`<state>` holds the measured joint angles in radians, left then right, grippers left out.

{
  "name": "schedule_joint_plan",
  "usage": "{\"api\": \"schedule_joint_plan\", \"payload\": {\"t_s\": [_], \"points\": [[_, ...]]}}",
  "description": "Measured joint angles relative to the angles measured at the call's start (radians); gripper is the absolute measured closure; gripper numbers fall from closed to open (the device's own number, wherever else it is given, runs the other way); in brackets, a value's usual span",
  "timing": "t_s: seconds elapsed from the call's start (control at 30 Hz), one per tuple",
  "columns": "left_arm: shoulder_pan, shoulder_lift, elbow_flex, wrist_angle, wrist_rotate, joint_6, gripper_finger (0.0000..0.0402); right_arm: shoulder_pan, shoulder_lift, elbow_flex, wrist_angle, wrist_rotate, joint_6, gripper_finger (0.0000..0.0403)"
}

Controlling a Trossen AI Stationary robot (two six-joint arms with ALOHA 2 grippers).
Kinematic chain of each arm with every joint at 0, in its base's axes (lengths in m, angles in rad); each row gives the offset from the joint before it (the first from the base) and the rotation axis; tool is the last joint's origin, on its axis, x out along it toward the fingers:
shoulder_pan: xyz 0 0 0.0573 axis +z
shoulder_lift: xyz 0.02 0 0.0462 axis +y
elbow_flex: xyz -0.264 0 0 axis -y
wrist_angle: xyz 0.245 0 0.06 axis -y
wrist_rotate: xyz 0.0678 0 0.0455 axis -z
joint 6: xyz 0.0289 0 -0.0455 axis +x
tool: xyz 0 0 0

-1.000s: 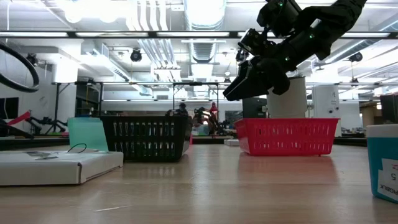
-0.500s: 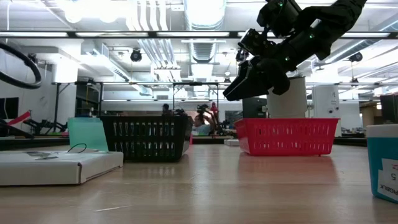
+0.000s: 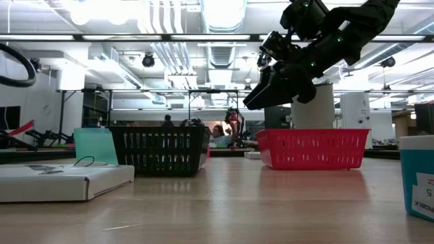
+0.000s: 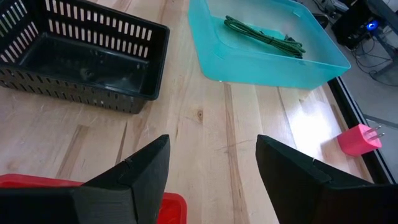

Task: Pick and place items into bin
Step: Put the left white charger cable into the blue bin

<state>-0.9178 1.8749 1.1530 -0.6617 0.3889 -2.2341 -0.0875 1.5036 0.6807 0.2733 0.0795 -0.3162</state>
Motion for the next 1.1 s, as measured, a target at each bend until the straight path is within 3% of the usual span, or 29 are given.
{"api": "schedule_joint_plan", "payload": {"t_s": [0.17,0.57,0.77,1.1], "points": [[-0.009,-0.007,0.004,-0.003,-0.049,0.048,0.0388,0.0,0.0,0.0,0.0,0.0,0.001,0.0179],[-0.008,-0.022,0.01,0.005,-0.366,0.204,0.0388,0.0,0.0,0.0,0.0,0.0,0.001,0.0179],[-0.007,-0.047,0.006,-0.005,-0.433,0.207,0.0388,0.0,0.0,0.0,-0.004,0.0,0.001,0.0179],[-0.005,-0.083,0.004,-0.003,-0.806,0.478,0.0389,0.0,0.0,0.0,-0.008,0.0,0.001,0.0179]]}}
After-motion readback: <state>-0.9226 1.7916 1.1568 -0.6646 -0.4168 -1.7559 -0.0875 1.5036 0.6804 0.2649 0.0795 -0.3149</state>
